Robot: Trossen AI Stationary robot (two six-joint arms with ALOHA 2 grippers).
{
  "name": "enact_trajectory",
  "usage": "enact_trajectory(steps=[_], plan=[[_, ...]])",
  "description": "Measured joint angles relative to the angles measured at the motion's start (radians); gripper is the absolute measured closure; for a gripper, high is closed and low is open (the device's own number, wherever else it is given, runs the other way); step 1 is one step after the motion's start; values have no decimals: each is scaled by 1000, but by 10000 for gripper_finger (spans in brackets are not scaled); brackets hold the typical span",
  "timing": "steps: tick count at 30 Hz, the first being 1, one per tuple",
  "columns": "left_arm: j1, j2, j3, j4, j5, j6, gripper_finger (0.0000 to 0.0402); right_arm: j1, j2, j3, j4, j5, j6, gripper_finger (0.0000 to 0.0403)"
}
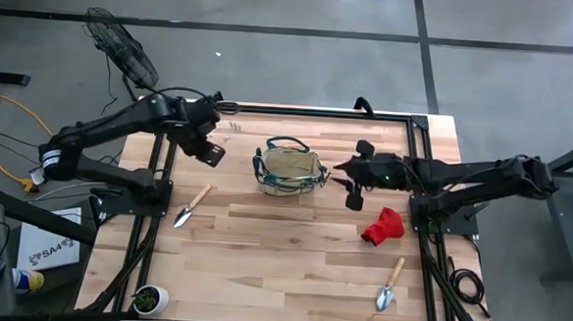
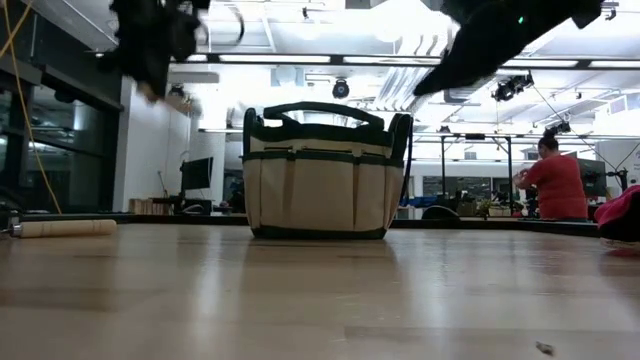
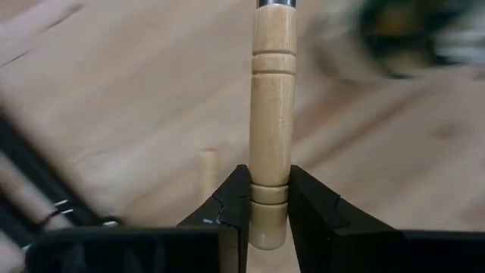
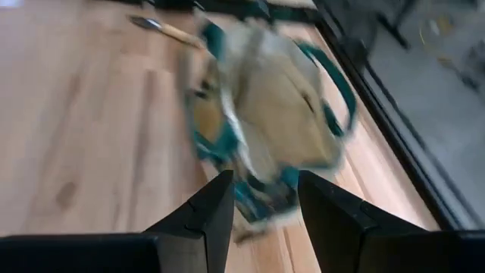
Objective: Pick & Place Garden tools in Gardening bag
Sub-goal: Put the hand rake into the gardening bag
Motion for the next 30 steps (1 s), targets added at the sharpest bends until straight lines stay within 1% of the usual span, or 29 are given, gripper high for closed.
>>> enact_trajectory(steps=[3, 6, 8, 11, 15, 19, 24, 27, 30], plan=[[-72, -1, 84, -4, 57, -66, 345, 71, 0, 0, 69, 1, -98, 262], [-143, 0, 165, 8, 92, -145, 345, 148, 6, 0, 169, 12, -241, 262], [-194, 8, 207, 21, 102, -196, 345, 203, 7, 0, 249, 80, -330, 262], [-269, 41, 263, 46, 90, -256, 345, 271, 8, 0, 380, 173, -461, 262], [-343, 118, 326, 70, 85, -289, 345, 317, 9, 0, 477, 182, -573, 262], [-381, 231, 381, 91, 115, -286, 345, 325, 10, 16, 462, 203, -602, 262], [-397, 384, 471, 107, 165, -235, 345, 327, 10, 28, 437, 203, -642, 261], [-397, 459, 529, 118, 186, -202, 345, 331, 16, 28, 435, 205, -656, 246], [-396, 518, 586, 149, 214, -175, 345, 331, 51, 28, 424, 224, -680, 218]])
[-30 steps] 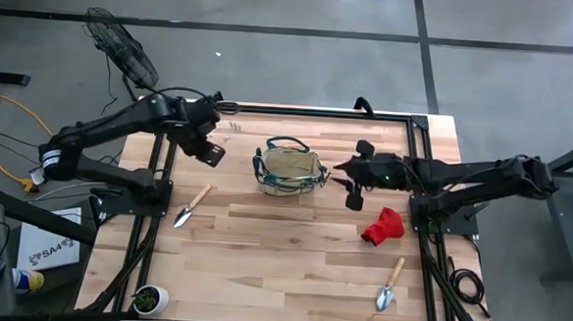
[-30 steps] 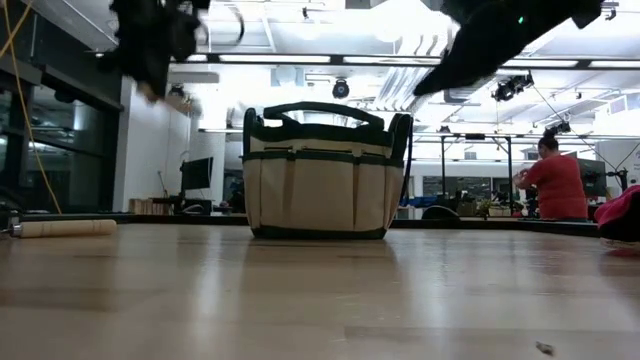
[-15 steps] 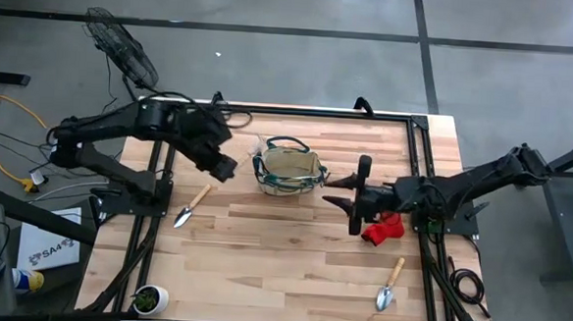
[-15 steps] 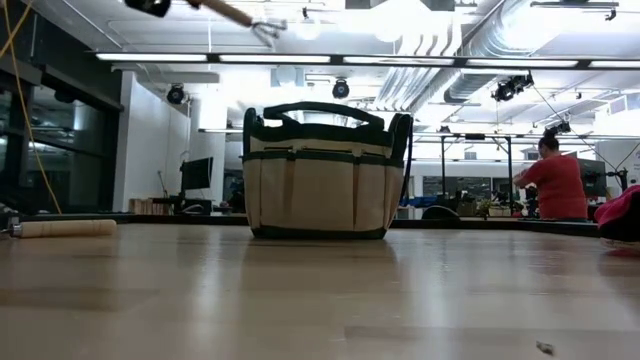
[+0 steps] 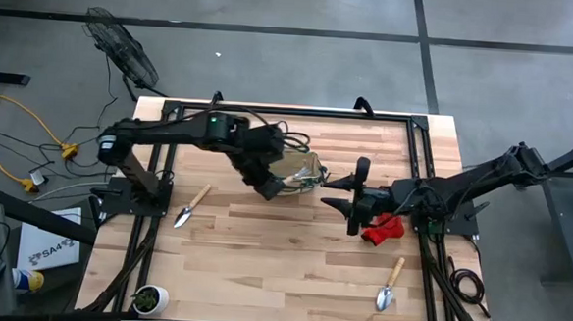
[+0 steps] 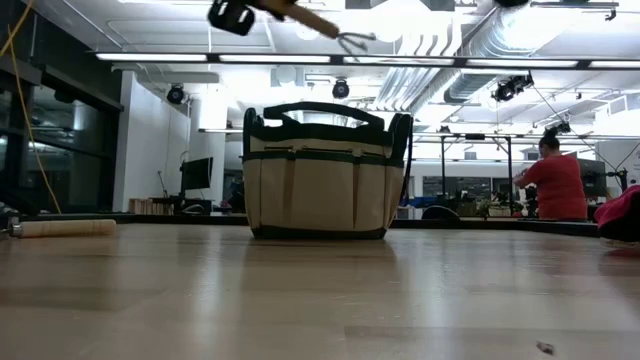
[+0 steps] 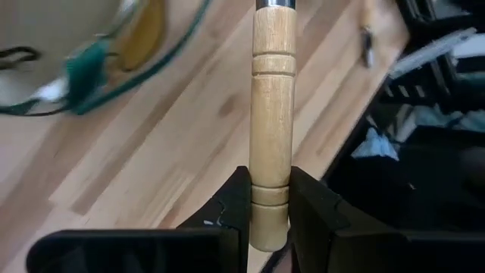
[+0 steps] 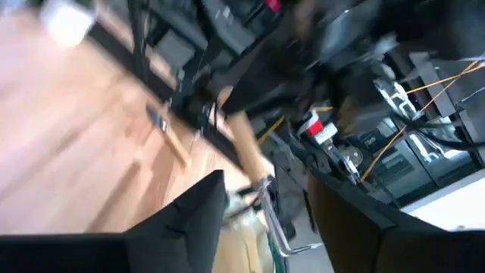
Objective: Pick & Place Garden tools in Gardening bag
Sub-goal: Put the hand rake into the gardening bag
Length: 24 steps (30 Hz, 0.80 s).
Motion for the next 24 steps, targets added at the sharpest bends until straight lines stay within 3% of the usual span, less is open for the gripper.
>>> enact_trajectory(steps=[4, 9, 18, 24], plan=[[-6, 65, 78, 11, 27, 20, 345, 0, 90, 0, 31, 88, -101, 184], [-25, 97, 126, 21, 42, 22, 345, -7, 185, 0, 144, 195, -219, 176], [-44, 101, 126, 18, 31, 20, 345, -43, 281, 86, 182, 216, -236, 187], [-44, 101, 126, 7, 24, 30, 345, -36, 296, 100, 133, 239, -228, 226]])
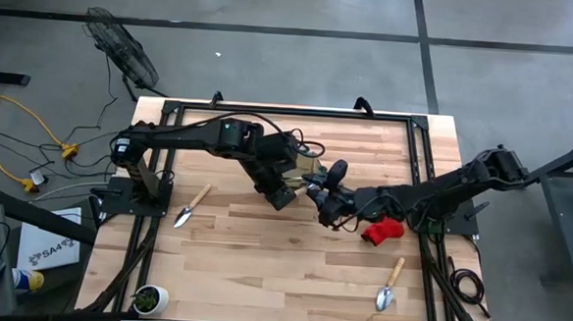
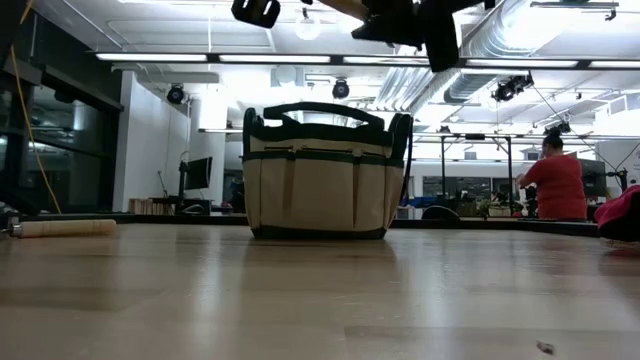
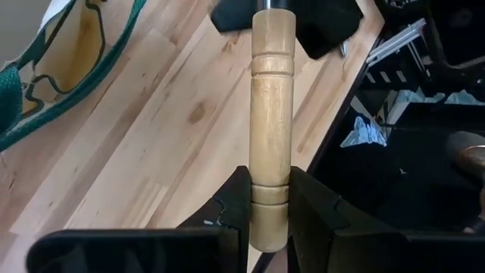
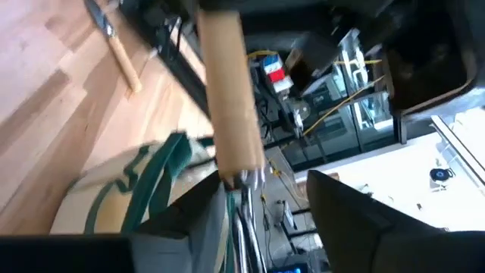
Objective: Pick & Place Garden tools in Gardening bag
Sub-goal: Put the hand rake into the gardening bag
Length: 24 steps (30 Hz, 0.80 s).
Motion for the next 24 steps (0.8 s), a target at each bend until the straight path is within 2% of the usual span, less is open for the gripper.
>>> enact_trajectory(steps=[9, 15, 22, 24], plan=[[0, -3, 0, 11, -17, 12, 345, 12, 2, -2, -29, 1, 4, 336], [0, -2, 0, 14, -21, 15, 345, 12, 2, -2, -39, 6, 43, 391], [0, -2, -1, 28, -47, 31, 345, 11, 0, -1, -71, 6, 111, 396], [0, -2, -1, 27, -52, 38, 333, 11, 0, -1, -85, 5, 134, 397]])
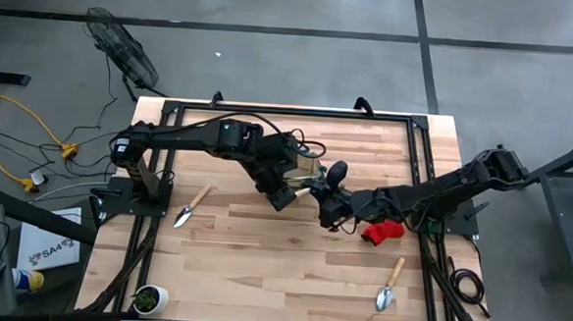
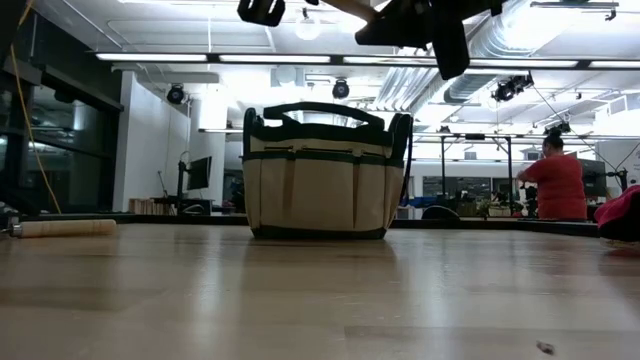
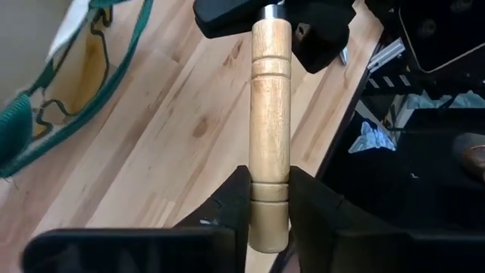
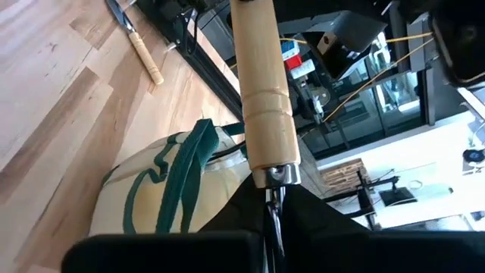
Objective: Pick & Place Garden tools in Gardening bag
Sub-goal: Put the hand rake into the gardening bag
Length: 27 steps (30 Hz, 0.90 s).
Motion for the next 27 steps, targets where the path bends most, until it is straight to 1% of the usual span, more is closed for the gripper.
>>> enact_trajectory(steps=[4, 6, 10, 14, 16, 18, 20, 23, 25, 27], plan=[[1, 0, 0, 1, -11, 10, 273, 0, 0, 0, -42, -4, 53, 398], [1, -3, 0, 1, -19, 11, 251, -2, 0, 0, -55, -5, 71, 398], [1, -9, 32, -44, -70, 19, 239, -2, 0, 1, -74, -4, 101, 399], [-2, -16, 124, -129, -136, 46, 245, -2, -6, 1, -94, -2, 171, 399], [-20, -20, 179, -188, -215, 68, 250, -2, -22, 1, -103, -8, 222, 399], [-43, -25, 232, -201, -299, 97, 256, -2, -41, 1, -106, -40, 287, 399], [-75, -35, 271, -227, -382, 136, 262, -3, -63, 1, -110, -89, 354, 399], [-130, -39, 316, -218, -510, 195, 269, -12, -94, 1, -109, -189, 449, 399], [-171, -44, 327, -220, -598, 226, 273, -25, -108, 1, -97, -243, 496, 399], [-209, -47, 329, -188, -677, 260, 276, -37, -117, 1, -68, -279, 523, 399]])
